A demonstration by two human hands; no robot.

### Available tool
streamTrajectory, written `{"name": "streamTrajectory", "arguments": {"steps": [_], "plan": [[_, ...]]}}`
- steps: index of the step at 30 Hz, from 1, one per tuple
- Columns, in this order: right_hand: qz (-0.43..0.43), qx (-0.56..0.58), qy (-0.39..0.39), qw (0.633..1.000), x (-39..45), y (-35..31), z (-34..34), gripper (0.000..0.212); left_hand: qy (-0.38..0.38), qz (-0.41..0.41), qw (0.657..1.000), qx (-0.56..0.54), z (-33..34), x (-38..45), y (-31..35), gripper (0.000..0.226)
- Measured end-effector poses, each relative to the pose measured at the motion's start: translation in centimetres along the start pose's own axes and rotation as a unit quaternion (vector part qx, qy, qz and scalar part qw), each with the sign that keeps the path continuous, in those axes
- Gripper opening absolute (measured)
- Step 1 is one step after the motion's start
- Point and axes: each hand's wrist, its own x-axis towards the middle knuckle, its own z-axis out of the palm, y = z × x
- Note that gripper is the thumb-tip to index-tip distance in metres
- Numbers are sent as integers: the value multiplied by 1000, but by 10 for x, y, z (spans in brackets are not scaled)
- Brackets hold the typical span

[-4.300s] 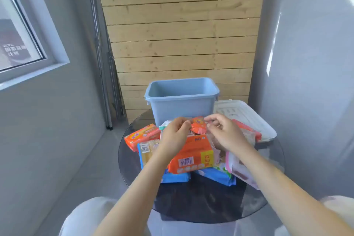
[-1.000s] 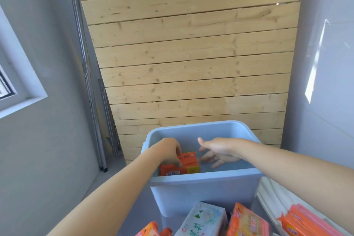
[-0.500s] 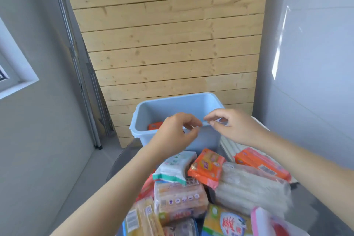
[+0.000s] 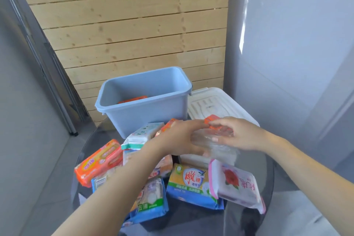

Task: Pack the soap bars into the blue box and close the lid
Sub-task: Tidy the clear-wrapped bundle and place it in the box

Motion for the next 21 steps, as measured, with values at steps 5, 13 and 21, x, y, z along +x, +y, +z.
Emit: {"name": "streamTrajectory", "arguments": {"steps": [5,13,21], "plan": [[35,20,-83,996,-5,9,-6,86,-56,-17,996,61,6,15,0,81],[41,33,-71,996,-9,16,-9,75,-24,-26,999,-27,7,15,-7,64],[-19,82,-42,996,-6,19,0,32,-36,-2,994,-108,-2,5,-7,57]]}}
